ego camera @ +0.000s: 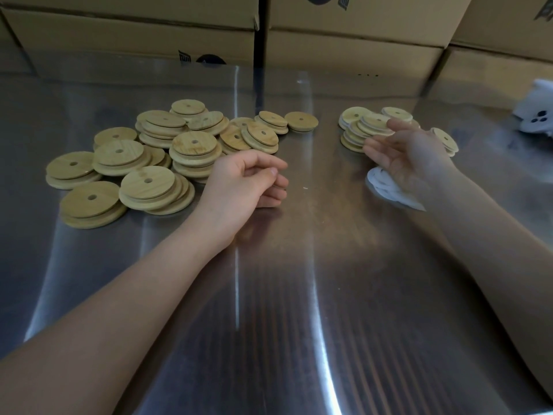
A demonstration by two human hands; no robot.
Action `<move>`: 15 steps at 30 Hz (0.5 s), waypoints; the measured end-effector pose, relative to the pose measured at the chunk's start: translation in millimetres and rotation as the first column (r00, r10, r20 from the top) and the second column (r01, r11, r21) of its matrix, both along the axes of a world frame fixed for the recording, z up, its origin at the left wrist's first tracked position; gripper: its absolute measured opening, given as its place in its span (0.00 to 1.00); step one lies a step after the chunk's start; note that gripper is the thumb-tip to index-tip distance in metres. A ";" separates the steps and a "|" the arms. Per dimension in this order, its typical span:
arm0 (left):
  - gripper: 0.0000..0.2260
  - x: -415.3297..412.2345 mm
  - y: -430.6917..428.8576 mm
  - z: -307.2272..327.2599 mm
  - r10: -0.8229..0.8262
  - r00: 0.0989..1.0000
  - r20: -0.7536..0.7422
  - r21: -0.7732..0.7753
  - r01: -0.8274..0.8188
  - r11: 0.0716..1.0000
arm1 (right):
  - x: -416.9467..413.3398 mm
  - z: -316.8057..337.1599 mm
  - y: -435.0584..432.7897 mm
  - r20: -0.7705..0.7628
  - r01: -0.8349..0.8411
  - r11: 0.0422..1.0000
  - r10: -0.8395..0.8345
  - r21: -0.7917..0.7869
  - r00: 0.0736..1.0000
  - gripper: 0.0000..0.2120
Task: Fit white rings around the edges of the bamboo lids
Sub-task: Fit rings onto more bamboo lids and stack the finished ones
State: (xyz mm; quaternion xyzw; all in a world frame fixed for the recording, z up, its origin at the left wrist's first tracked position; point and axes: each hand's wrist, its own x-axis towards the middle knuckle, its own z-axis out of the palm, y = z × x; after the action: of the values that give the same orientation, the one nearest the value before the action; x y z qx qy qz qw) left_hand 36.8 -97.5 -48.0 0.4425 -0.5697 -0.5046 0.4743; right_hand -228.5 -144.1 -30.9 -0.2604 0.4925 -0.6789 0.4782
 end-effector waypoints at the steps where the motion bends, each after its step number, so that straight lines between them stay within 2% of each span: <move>1: 0.11 -0.4 0.3 -0.4 0.031 0.999 0.043 -0.040 -0.029 0.999 | 0.1 -0.1 0.3 -0.002 0.004 1.000 -0.004 -0.003 1.000 0.16; 4: 0.14 1.5 0.1 -0.2 0.187 0.952 0.243 -0.262 -0.121 0.957 | 1.4 0.2 0.7 -0.036 0.033 0.999 -0.033 -0.003 0.999 0.14; 7: 0.13 7.1 -0.2 4.5 0.371 0.847 0.381 -0.499 -0.150 0.854 | 4.9 1.0 2.7 -0.150 0.067 0.998 -0.067 -0.006 0.986 0.14; 9: 0.12 11.6 -1.8 6.1 0.500 0.753 0.428 -0.595 -0.181 0.783 | 10.0 2.8 5.8 -0.245 0.070 0.997 -0.072 -0.015 0.967 0.13; 11: 0.14 15.9 -3.9 6.2 0.584 0.636 0.505 -0.626 -0.196 0.755 | 18.1 4.7 9.9 -0.378 0.045 0.999 -0.051 -0.024 0.925 0.12; 15: 0.20 21.9 -6.0 8.0 0.609 0.422 0.671 -0.568 -0.234 0.789 | 39.3 4.9 17.8 -0.579 -0.078 0.997 0.048 -0.028 0.814 0.13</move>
State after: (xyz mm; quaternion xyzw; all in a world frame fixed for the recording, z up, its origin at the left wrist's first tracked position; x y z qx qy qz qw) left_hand 58.7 -103.5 -40.0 0.6531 -0.6772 0.0304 0.3376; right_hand -189.3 -126.3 -26.0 -0.4822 0.5881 -0.5639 0.3218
